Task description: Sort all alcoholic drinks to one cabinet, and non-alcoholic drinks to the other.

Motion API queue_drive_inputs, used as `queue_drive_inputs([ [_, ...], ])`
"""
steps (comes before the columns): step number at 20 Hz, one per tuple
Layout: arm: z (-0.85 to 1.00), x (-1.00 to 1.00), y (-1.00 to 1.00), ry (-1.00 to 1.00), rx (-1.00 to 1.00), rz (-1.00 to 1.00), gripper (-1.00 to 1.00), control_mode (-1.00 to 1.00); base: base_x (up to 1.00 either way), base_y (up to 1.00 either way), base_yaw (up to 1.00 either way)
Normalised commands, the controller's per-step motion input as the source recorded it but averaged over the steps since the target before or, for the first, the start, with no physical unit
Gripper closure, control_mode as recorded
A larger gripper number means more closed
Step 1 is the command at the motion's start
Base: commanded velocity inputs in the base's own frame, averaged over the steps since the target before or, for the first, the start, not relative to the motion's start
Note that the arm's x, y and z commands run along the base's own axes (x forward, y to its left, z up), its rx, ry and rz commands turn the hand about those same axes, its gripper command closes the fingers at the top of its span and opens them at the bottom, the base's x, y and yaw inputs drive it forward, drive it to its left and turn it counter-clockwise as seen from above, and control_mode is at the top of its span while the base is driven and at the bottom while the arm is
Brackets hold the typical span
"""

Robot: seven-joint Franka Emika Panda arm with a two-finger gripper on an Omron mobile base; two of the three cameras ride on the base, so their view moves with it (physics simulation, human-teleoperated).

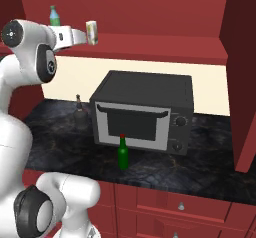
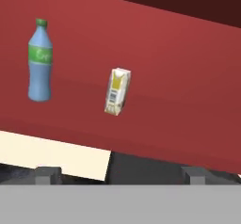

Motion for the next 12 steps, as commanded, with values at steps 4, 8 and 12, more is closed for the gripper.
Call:
queue_drive_inputs([
  [4,-0.06,-0.96,0.31,0.19,0.01,-0.03,-1.00,-1.00,0.00,0.00,0.00],
  [8,-0.50,-0.72,0.47,0.14,0.00,-0.08,-1.00,-1.00,0.00,0.00,0.00],
  [12,-0.64,-0.50,0.49,0.06,0.00,-0.12,-1.00,-1.00,0.00,0.00,0.00],
])
